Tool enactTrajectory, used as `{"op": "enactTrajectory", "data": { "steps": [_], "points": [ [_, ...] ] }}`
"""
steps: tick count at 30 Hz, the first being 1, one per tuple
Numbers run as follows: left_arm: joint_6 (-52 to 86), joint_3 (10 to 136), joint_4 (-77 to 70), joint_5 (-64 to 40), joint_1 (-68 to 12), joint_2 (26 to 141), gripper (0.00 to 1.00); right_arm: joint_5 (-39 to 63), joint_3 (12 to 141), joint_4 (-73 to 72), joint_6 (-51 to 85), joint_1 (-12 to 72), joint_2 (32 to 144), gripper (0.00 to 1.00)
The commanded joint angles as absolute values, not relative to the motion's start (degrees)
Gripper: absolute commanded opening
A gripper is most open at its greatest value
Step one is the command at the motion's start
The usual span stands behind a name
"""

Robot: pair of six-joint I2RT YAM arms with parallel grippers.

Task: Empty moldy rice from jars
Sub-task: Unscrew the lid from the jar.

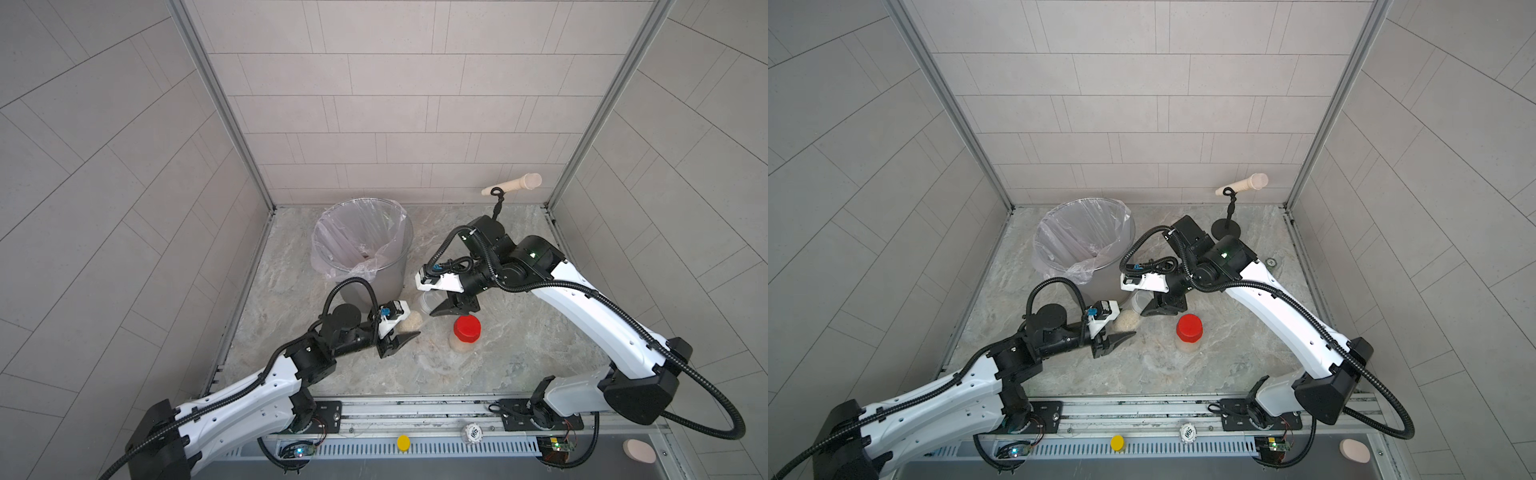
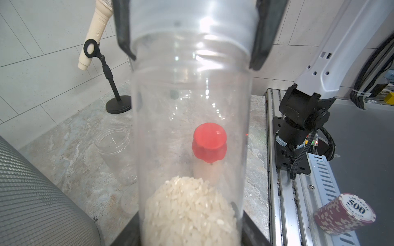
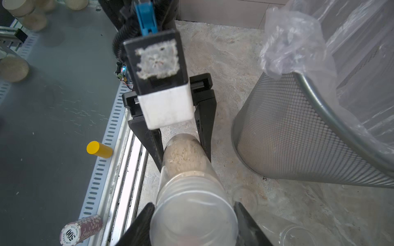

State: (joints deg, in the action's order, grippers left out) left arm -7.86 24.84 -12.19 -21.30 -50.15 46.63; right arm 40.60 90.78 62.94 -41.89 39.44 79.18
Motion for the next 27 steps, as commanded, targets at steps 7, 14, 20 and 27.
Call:
{"op": "enactTrajectory", "data": {
  "steps": [7, 14, 20, 27],
  "points": [
    [-8.31, 24.43, -6.15, -19.64, -49.75, 46.17, 0.08, 46.33, 91.19, 63.84, -49.01, 39.29, 74.83, 0.4],
    [-8.29, 24.61, -6.48, -21.09, -49.79, 46.06, 0.08, 48.68, 92.99, 67.29, -52.1, 39.29, 76.06, 0.45],
    [-8.09, 24.52, -6.26, -21.55, -49.75, 44.91, 0.08, 45.56, 93.56, 66.62, -51.04, 39.97, 77.05, 0.43],
    [-7.91, 23.29, -4.66, -19.26, -49.75, 40.65, 0.08, 44.44, 89.2, 63.26, -47.43, 39.91, 75.43, 0.42]
  ]
}}
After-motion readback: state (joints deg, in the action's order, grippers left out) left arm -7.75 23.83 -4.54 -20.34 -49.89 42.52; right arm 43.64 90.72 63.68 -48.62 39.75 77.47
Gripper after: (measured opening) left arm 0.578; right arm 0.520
